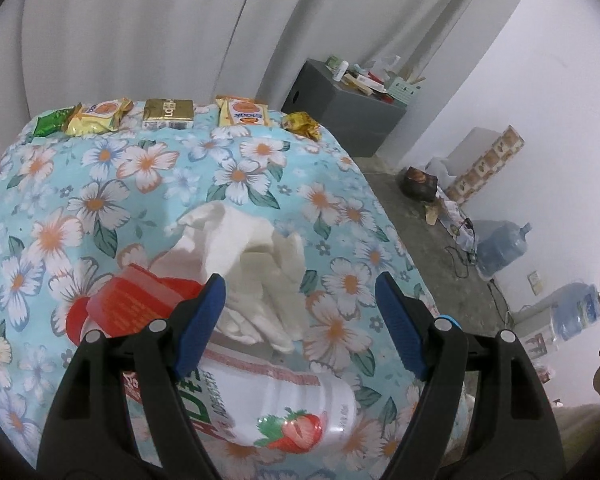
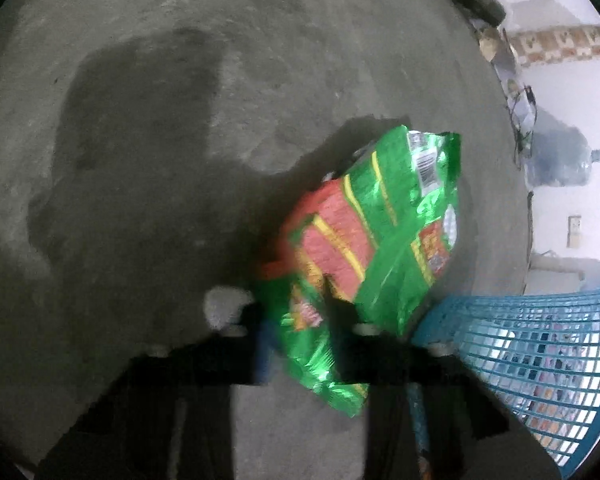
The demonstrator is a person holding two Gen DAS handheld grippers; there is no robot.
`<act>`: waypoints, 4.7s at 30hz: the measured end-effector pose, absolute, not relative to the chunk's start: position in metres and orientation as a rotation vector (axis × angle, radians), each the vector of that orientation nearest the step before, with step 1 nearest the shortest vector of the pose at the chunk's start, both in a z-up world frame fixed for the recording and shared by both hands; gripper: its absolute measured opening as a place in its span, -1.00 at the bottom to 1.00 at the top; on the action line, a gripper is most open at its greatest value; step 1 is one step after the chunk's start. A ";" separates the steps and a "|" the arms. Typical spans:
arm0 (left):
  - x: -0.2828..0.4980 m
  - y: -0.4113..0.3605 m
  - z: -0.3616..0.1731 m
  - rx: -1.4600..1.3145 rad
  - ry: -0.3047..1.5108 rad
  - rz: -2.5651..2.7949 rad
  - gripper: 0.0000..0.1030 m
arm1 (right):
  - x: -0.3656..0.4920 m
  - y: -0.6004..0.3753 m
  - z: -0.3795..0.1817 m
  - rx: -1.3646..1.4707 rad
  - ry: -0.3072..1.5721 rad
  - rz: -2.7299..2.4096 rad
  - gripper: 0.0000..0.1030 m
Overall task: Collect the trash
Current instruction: 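Grasp the fallen green-red snack bag from the floor with the right tool, then carry the green-red bag into the wastebasket and open the right tool, then grasp the white strawberry drink bottle on the bed with the right tool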
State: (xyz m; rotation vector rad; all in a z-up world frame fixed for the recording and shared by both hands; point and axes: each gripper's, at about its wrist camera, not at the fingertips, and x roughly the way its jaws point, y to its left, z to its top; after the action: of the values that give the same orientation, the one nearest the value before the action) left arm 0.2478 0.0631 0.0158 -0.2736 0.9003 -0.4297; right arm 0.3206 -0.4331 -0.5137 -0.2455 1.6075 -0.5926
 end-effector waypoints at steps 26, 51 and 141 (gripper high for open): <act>0.197 0.073 0.033 -0.429 0.739 -0.604 0.41 | 0.117 -0.470 -0.062 -0.155 0.863 -0.665 -0.94; 0.190 0.071 0.030 -0.436 0.725 -0.584 0.41 | 0.046 -0.594 -0.180 0.585 0.948 -0.726 0.01; 0.089 0.239 -0.070 -0.562 0.717 -0.322 0.62 | 0.208 0.024 -0.010 -0.323 1.265 0.643 0.35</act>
State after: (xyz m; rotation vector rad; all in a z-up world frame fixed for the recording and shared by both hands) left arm 0.0890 0.2393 -0.0702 -0.5616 0.7169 -0.3218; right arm 0.2077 0.0243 -0.0100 -0.3230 1.2652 0.6432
